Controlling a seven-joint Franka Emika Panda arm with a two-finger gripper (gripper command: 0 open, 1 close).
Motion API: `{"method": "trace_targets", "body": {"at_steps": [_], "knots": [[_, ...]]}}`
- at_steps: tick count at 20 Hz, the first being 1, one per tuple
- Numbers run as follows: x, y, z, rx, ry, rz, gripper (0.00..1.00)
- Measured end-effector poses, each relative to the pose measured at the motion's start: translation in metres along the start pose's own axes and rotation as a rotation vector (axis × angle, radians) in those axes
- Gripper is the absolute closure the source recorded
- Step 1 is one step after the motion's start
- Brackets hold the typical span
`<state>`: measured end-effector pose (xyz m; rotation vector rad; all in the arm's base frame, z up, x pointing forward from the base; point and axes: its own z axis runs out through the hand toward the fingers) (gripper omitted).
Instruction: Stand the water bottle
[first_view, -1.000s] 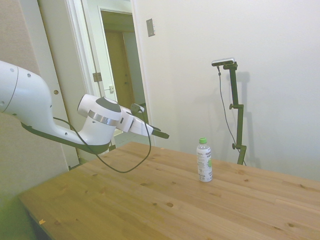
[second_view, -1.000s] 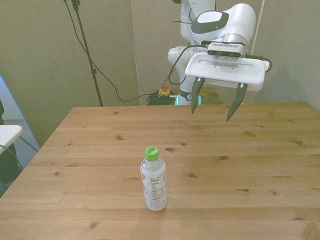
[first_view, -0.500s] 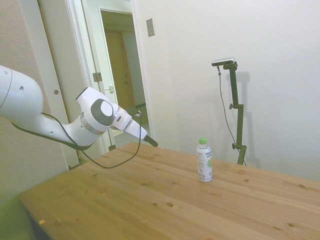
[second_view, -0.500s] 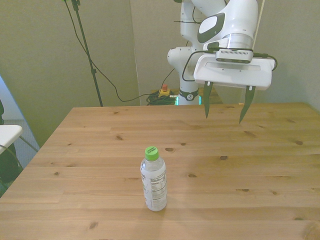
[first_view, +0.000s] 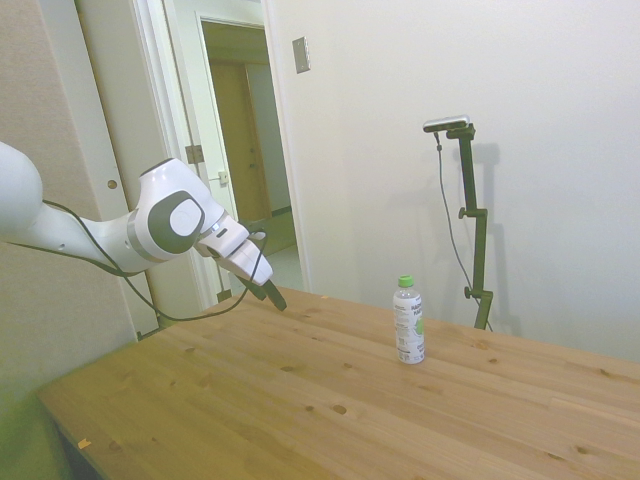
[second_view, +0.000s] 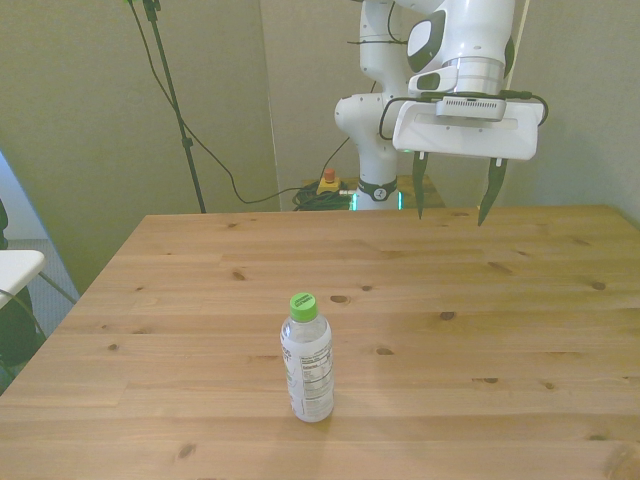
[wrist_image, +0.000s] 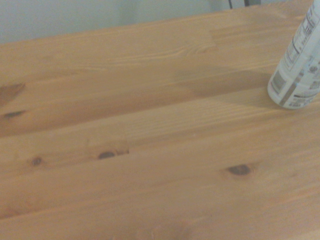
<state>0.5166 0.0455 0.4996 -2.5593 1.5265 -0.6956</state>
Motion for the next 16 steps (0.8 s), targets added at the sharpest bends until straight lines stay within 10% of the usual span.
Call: {"method": "trace_targets", "body": {"at_steps": [16], "knots": [[-0.036,0.025,-0.004,-0.217,-0.208,-0.106,0.0]]}}
